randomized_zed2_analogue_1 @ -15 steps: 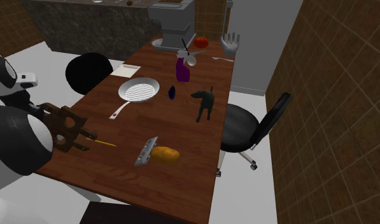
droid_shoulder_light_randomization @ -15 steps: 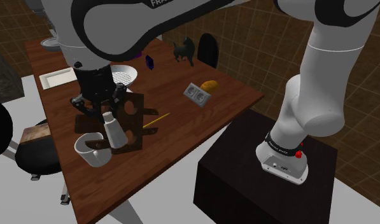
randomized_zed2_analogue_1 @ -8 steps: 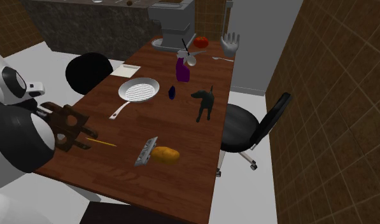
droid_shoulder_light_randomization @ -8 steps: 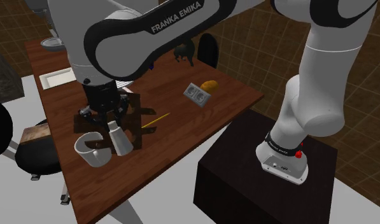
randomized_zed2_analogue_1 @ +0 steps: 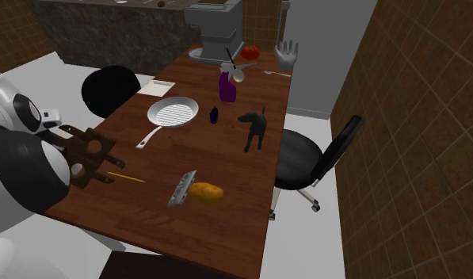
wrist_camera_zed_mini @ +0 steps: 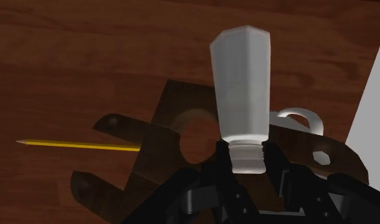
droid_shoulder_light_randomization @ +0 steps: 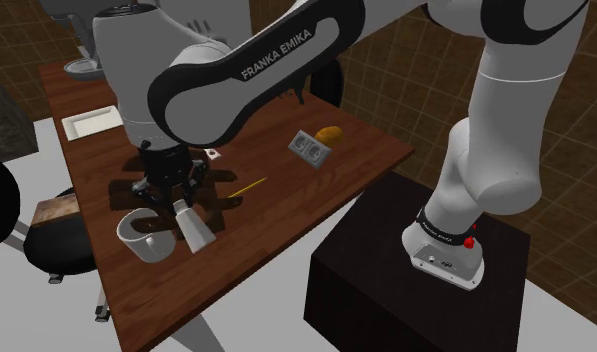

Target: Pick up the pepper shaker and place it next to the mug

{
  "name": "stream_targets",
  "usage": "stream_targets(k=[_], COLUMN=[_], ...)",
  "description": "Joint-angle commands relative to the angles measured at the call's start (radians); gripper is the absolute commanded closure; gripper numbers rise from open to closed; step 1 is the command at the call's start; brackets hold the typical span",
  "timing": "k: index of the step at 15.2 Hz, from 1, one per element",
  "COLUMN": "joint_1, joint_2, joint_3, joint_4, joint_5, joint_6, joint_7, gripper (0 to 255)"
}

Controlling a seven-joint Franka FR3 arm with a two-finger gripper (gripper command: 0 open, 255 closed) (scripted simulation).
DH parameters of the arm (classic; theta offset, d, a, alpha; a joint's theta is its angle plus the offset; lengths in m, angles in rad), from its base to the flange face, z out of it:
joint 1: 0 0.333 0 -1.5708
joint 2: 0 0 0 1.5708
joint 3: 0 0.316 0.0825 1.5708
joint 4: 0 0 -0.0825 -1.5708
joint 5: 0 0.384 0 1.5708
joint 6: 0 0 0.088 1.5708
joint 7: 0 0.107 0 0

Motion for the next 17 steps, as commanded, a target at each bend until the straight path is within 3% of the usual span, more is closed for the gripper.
stream_targets(k=[1, 10, 11, 17], joint_1=[0.002, 0.007, 0.010, 0.006], joint_2=[0.029, 0.042, 0.038, 0.024], joint_3=[-0.002, -0.007, -0.006, -0.007], joint_4=[-0.020, -0.034, -0.039, -0.023], joint_5=[-0.005, -0.008, -0.008, -0.001], joint_6=[0.024, 0.050, 0.052, 0.022], joint_7=[0.003, 0.004, 0.008, -0.001], gripper=[255, 255, 0, 0])
